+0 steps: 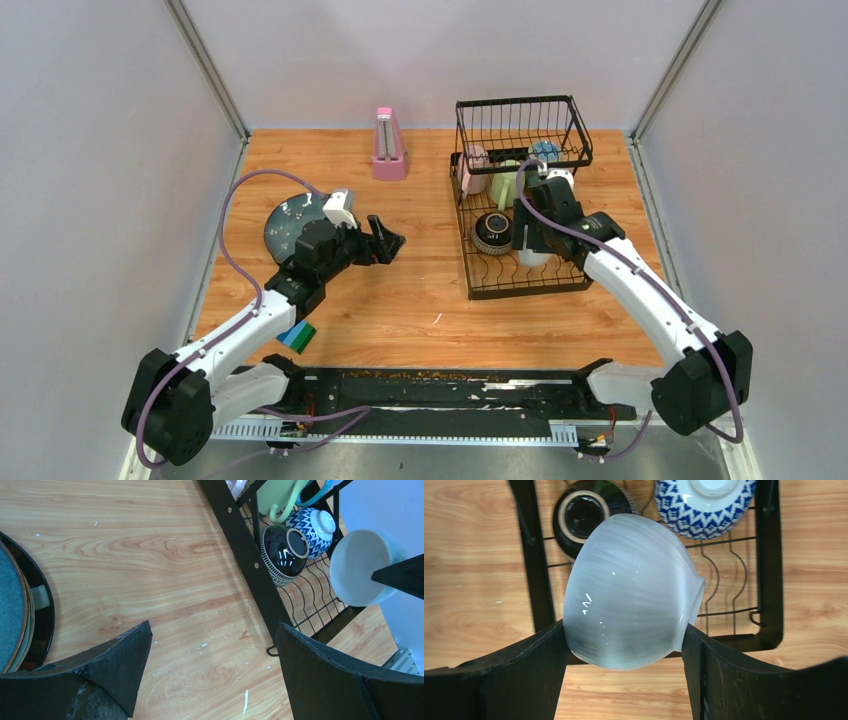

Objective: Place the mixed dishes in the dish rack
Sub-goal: Turn the bowl upside down on the dish rack.

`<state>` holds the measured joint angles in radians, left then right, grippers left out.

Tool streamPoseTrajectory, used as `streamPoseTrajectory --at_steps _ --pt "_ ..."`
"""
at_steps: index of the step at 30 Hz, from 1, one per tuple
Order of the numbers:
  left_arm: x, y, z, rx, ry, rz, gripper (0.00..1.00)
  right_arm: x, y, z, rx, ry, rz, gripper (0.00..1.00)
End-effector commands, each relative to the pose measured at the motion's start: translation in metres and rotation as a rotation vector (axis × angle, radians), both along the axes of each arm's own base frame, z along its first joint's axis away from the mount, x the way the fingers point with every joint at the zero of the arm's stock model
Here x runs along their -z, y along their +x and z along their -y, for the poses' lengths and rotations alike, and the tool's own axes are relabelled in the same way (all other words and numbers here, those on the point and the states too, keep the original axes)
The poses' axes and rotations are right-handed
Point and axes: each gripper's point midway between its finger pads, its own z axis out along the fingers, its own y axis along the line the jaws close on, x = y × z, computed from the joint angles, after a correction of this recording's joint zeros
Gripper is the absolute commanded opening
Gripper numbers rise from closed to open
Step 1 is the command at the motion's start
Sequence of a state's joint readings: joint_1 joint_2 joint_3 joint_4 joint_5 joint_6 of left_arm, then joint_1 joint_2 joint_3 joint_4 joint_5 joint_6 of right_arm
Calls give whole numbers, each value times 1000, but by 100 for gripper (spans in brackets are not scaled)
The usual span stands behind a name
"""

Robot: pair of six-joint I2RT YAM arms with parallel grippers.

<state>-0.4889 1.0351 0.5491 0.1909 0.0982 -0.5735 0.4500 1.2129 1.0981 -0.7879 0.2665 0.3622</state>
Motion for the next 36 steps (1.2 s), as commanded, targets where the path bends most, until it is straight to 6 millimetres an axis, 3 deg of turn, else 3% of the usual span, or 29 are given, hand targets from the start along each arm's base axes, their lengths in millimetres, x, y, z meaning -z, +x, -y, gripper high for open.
streamPoseTrajectory --at_steps 1,9,22,26,29,36 --pt "-23 6 -2 -13 -8 63 100 -8 11 24 62 -147 5 7" --pt "-23 7 -2 -15 -8 59 100 13 11 45 115 -300 -79 6" --pt "-17 8 1 -7 -12 42 100 39 7 54 133 -427 -174 10" --pt "-16 7 0 -10 -7 40 100 48 4 52 112 -453 -216 16" --pt "-16 8 0 -10 -8 40 100 55 1 48 91 -470 -243 28" --pt "-15 7 -1 -11 -6 41 100 67 -3 40 59 -499 -287 48"
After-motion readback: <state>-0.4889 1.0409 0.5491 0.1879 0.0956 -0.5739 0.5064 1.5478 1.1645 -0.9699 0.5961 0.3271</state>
